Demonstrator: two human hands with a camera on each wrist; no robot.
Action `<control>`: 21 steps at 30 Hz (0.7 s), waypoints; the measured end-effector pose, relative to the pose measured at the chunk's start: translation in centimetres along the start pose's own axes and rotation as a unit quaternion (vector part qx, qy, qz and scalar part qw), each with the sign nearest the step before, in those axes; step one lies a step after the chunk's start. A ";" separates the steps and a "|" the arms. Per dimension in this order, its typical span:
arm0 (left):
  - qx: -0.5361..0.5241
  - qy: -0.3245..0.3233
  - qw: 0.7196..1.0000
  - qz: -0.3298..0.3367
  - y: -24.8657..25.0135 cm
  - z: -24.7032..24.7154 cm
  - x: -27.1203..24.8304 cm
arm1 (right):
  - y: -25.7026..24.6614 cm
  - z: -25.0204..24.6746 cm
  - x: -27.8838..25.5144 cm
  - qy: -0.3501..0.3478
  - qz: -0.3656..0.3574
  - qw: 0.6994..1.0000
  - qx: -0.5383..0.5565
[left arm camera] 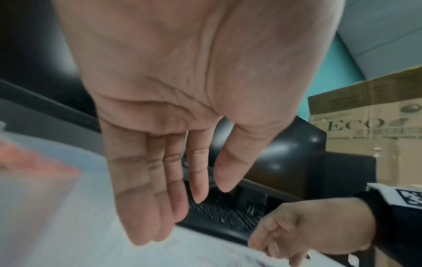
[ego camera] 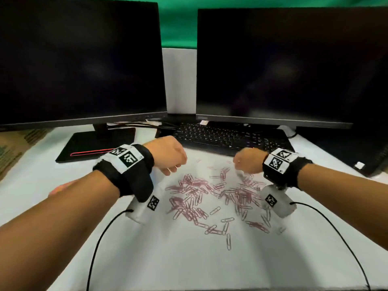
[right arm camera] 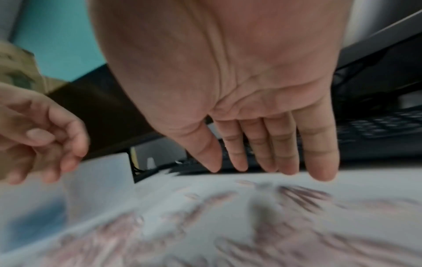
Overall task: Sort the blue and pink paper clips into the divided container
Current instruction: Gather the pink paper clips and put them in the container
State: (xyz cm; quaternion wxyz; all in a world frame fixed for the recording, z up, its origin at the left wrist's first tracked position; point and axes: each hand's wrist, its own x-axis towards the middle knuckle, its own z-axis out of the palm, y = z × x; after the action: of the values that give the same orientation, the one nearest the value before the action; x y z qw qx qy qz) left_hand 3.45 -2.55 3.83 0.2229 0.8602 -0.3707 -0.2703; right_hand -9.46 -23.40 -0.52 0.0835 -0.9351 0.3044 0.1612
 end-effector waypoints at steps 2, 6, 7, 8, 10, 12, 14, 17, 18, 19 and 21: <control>0.089 -0.027 0.996 0.003 0.7 2.3 1.1 | 2.3 1.3 0.0 -0.015 0.036 0.999 -0.007; 0.236 -0.055 0.970 -0.011 1.9 5.0 4.0 | 3.9 2.8 0.8 -0.026 0.066 0.996 0.051; 0.241 -0.056 0.969 -0.011 2.1 5.3 4.9 | 3.8 3.2 1.1 -0.030 0.061 0.995 0.073; 0.244 -0.057 0.968 -0.012 2.4 5.6 5.6 | 3.6 3.4 1.4 -0.034 0.051 0.994 0.093; 0.253 -0.066 0.965 -0.015 3.0 6.1 6.8 | 3.1 3.8 2.0 -0.043 0.025 0.993 0.110; 0.272 -0.090 0.958 -0.028 3.2 6.8 7.5 | 2.0 4.1 2.3 -0.049 0.000 0.994 0.097; 0.288 -0.102 0.952 -0.034 3.4 7.4 7.7 | 0.8 4.3 2.1 -0.051 -0.031 0.995 0.082; 0.296 -0.124 0.947 0.011 4.1 8.3 6.7 | 0.0 4.6 0.9 -0.060 -0.085 0.991 0.080; 0.299 -0.133 0.944 0.031 4.4 8.5 6.1 | -0.1 4.7 0.3 -0.062 -0.103 0.990 0.078; 0.304 -0.144 0.941 0.045 4.5 8.8 5.6 | -0.2 4.6 -0.5 -0.066 -0.116 0.988 0.075; 0.317 -0.162 0.932 0.065 4.4 9.0 4.7 | -0.2 4.2 -2.1 -0.080 -0.129 0.986 0.063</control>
State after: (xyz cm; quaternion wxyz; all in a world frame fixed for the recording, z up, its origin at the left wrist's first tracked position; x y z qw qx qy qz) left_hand -1.76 -10.53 -1.78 -0.1073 0.8048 -0.5230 -0.2593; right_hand -12.01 -21.03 -3.73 0.1865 -0.9433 0.1834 0.2043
